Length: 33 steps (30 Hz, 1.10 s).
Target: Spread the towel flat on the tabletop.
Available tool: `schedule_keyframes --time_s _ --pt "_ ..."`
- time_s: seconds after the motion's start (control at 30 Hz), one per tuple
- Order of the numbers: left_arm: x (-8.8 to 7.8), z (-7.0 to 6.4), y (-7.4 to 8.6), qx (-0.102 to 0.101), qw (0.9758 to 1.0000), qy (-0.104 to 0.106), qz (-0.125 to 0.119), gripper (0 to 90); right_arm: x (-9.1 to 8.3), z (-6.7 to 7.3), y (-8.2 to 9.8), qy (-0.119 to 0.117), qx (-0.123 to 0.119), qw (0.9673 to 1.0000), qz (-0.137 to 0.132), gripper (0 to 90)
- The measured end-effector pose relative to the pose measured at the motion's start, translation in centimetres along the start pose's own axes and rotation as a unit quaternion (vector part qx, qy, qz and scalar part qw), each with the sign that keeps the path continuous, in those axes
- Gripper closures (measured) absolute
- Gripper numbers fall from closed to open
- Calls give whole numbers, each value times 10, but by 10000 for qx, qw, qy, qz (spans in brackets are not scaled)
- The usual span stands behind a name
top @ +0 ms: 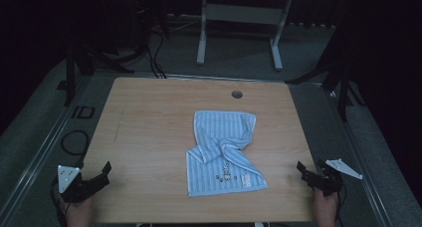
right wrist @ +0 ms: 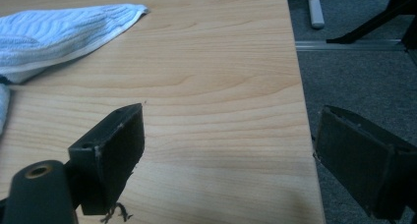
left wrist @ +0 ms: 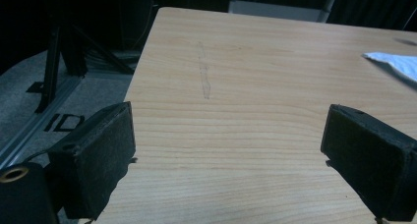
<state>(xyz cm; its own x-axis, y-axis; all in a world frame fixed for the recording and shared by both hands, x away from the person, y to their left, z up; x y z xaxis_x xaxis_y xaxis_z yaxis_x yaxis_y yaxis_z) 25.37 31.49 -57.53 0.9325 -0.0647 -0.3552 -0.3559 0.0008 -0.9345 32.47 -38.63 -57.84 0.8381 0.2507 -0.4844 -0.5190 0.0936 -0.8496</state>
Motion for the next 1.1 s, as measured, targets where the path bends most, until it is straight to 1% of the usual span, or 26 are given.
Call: schedule_keyframes --time_s 0.07,0.1,0.13,0.17,0.2,0.3,0.33,0.4,0.43,0.5,0.57,0.6,0.67,0.7,0.73,0.77,0.8,0.83,0.87,0.9,0.93,0.97,1.0,1.03,1.07,1.1 --pt "-1 0 2 -13 10000 26 39 63 -1 -1 0 61 102 9999 -40 131" --pt "-2 0 3 -66 9999 64 44 63 -1 -3 0 92 140 9998 -48 131" --pt "-2 0 3 -66 9999 64 44 63 -1 -3 0 92 140 9998 -48 131" --pt "-2 0 3 -66 9999 64 44 63 0 -4 -1 145 190 9997 -35 131" --pt "-2 1 3 -154 9998 148 44 63 0 -4 -1 172 206 9996 -36 136" --pt "0 -1 3 -143 9996 200 114 64 0 -2 0 114 154 9998 -34 140" --pt "1 -3 3 -96 9996 224 166 64 0 -1 0 56 127 9999 -7 140" --pt "4 -7 6 -100 9985 289 446 63 1 2 1 -24 90 9999 102 140" --pt "4 -8 6 -93 9984 322 456 63 2 3 1 0 21 9999 144 141" --pt "5 -12 5 0 9981 354 500 63 3 5 2 41 -81 9998 187 140" --pt "6 -15 4 87 9979 401 493 63 4 6 2 61 -154 9996 247 140" --pt "7 -18 4 187 9974 441 542 63 5 7 2 46 -195 9994 270 139" --pt "9 -22 6 270 9963 518 625 63 7 8 3 5 -248 9989 398 134" --pt "10 -24 6 276 9959 561 649 63 9 8 3 10 -274 9984 490 135" --pt "11 -27 5 311 9952 644 675 63 10 8 3 27 -293 9982 532 135" --pt "12 -30 4 406 9941 680 739 63 11 9 4 52 -316 9976 611 135" --pt "13 -32 2 523 9924 736 831 63 12 10 3 49 -382 9969 692 135" --pt "13 -34 0 594 9913 781 880 63 13 11 2 10 -492 9952 843 135" --pt "13 -38 -2 726 9892 827 973 63 13 12 0 10 -610 9937 938 135" --pt "13 -40 -3 803 9875 861 1048 63 11 13 -5 56 -828 9910 1048 135" --pt "14 -44 -5 829 9847 1010 1151 63 10 14 -8 10 -900 9901 1082 135" --pt "16 -48 -4 839 9807 1170 1325 63 7 16 -12 -135 -942 9891 1120 135" --pt "17 -53 -4 881 9765 1315 1461 62 7 18 -14 -222 -982 9875 1215 135" --pt "18 -57 -4 930 9737 1414 1528 63 6 21 -15 -287 -1031 9852 1338 134" --pt "20 -63 -4 1068 9682 1518 1677 63 6 23 -16 -349 -1083 9833 1418 133" --pt "22 -69 -3 1233 9640 1558 1769 63 6 28 -16 -456 -1167 9798 1559 132"
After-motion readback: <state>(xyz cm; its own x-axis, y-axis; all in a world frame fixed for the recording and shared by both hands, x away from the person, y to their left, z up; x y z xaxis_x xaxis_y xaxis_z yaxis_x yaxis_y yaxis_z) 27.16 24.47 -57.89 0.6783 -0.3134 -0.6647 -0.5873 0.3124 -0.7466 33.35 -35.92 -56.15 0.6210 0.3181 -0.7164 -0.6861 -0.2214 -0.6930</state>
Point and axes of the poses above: each handheld gripper's, and its own axes: x roughly forward along the jaws, y roughly out of its underside, z roughly to its left, the point moved 5 cm from there along x, roughly forward along the jaws, and after that the axes turned 5 degrees about x, right-handed, at the moved point
